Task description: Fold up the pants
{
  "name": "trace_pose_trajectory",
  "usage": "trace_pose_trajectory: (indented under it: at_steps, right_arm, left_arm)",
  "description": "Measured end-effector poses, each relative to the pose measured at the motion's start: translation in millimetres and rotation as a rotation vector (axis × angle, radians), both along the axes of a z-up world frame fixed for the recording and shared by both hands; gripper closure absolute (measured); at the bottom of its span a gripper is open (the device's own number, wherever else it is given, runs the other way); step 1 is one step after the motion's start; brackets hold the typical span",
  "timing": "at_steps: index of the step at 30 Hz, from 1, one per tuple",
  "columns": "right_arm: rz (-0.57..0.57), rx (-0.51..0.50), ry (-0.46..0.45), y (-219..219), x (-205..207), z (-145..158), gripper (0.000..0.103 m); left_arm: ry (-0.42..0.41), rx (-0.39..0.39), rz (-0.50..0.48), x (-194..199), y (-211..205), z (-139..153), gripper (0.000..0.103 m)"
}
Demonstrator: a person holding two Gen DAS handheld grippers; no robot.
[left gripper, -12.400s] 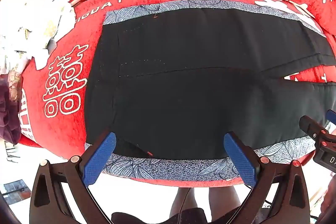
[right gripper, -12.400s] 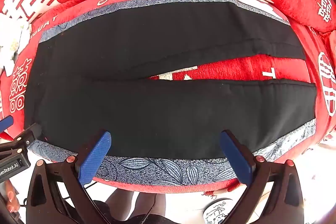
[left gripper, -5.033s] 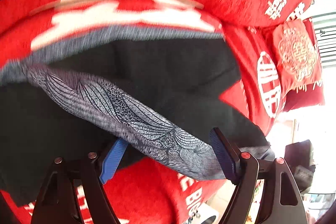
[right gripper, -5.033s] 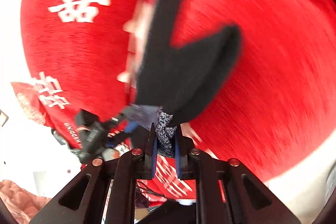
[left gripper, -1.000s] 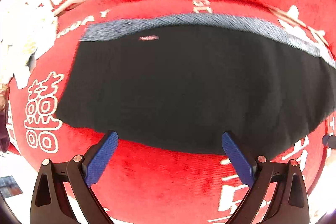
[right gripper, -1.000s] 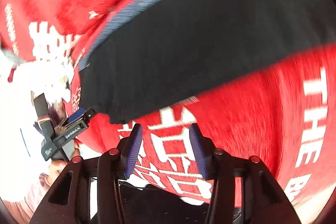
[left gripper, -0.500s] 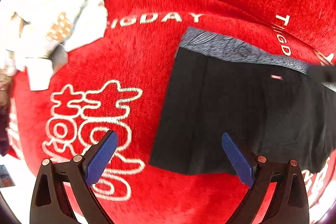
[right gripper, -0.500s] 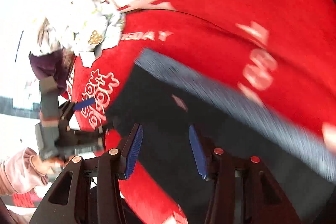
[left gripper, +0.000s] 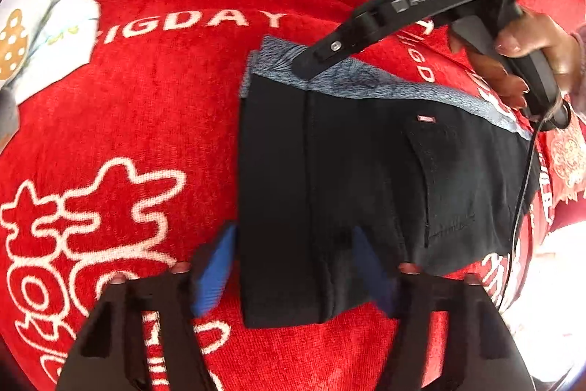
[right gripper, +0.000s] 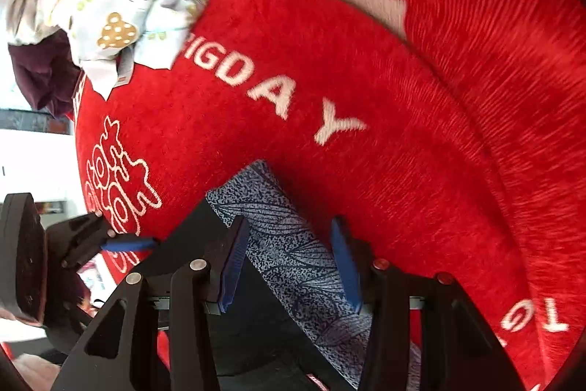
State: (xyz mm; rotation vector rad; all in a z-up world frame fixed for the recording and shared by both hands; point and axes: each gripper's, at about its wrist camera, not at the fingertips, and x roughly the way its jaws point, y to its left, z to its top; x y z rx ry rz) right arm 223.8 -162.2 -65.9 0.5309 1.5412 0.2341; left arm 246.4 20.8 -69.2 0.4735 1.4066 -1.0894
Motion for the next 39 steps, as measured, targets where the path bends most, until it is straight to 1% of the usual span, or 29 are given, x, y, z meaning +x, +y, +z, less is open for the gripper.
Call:
trace_pose_trajectory:
  at_steps: [1,2,3,4,6,7,10,12,13,14,16,18,20,21,22,23,24,26,27,28,29,30,31,32,35,37,39]
  right_arm:
    - [0.008,-0.002,-0.007,1,-1,3,0.095]
    - [0.028,-0.012,-0.033,5,-1,11,0.095]
    - [0.048,-0.011,-0.053,10,-1,17,0.095]
    - [0.074,-0.007,-0.075,15,-3,28,0.095]
    - [0.100,0.007,-0.092,19,-4,39,0.095]
    - [0.102,0.006,-0.085,20,-3,39,0.095]
    - [0.060,-0.038,-0.051,17,5,19,0.095]
    - [0.020,-0.041,-0.021,19,6,0,0.095]
    - [0.001,-0.052,-0.025,20,5,-4,0.095]
    - [-0.029,-0.059,-0.039,19,2,-3,0.094]
    - [-0.068,-0.078,-0.071,16,-4,8,0.094]
    - [-0.041,-0.116,-0.109,19,-8,22,0.094]
    - [-0.019,-0.106,-0.139,22,-9,37,0.095]
    - [-0.011,-0.070,-0.157,24,-8,45,0.095]
    - [-0.002,-0.052,-0.170,26,-6,51,0.095]
    - [0.005,-0.055,-0.175,27,-4,52,0.095]
    - [0.010,-0.066,-0.175,28,0,50,0.095]
    - [0.007,-0.090,-0.121,31,9,30,0.095]
    - [0.000,-0.136,-0.084,31,13,13,0.095]
    - [-0.017,-0.152,-0.076,32,13,4,0.093]
    - [-0.050,-0.152,-0.087,31,13,1,0.087]
    - [-0.114,-0.164,-0.108,24,11,4,0.079]
    - [-0.164,-0.213,-0.095,17,8,6,0.050]
    - [-0.189,-0.234,-0.084,13,5,8,0.035]
    - [-0.293,-0.244,-0.066,-10,-18,26,0.035]
    - [-0.353,-0.242,-0.088,-23,-42,45,0.035]
    - [-0.405,-0.248,-0.101,-32,-70,62,0.035]
  left_arm:
    - [0.002,-0.002,0.002,1,0,0,0.041]
    - [0.004,-0.004,0.003,2,0,1,0.042]
    - [0.003,0.000,0.001,2,2,3,0.044]
    - [-0.002,0.001,-0.002,-2,6,9,0.044]
    - [-0.010,-0.009,-0.006,-3,11,14,0.044]
    - [-0.015,-0.002,-0.006,-4,13,14,0.044]
    - [-0.038,0.040,0.024,-5,25,10,0.044]
    - [-0.034,0.046,0.057,-3,27,7,0.043]
    - [-0.038,0.054,0.076,-3,27,7,0.037]
    - [-0.053,0.064,0.092,-2,28,9,0.033]
    - [-0.080,0.072,0.113,0,26,11,0.032]
    - [-0.064,0.066,0.112,1,25,12,0.032]
    - [-0.060,0.056,0.099,0,24,15,0.032]
    - [-0.062,0.051,0.092,-2,23,16,0.032]
    - [-0.070,0.051,0.084,-5,22,16,0.032]
    - [-0.077,0.059,0.078,-9,20,15,0.032]
    - [-0.078,0.069,0.077,-11,22,13,0.032]
    - [-0.075,0.102,0.089,-14,25,5,0.032]
    - [-0.073,0.102,0.098,-14,26,4,0.032]
    - [-0.075,0.097,0.107,-13,30,6,0.032]
    - [-0.079,0.101,0.116,-12,30,8,0.032]
    - [-0.084,0.106,0.122,-11,33,9,0.032]
    - [-0.089,0.110,0.130,-9,34,10,0.032]
    - [-0.092,0.114,0.135,-7,36,12,0.032]
    - [-0.111,0.124,0.147,-4,37,22,0.032]
    - [-0.117,0.115,0.155,-2,41,35,0.032]
    - [-0.132,0.109,0.160,-1,34,43,0.032]
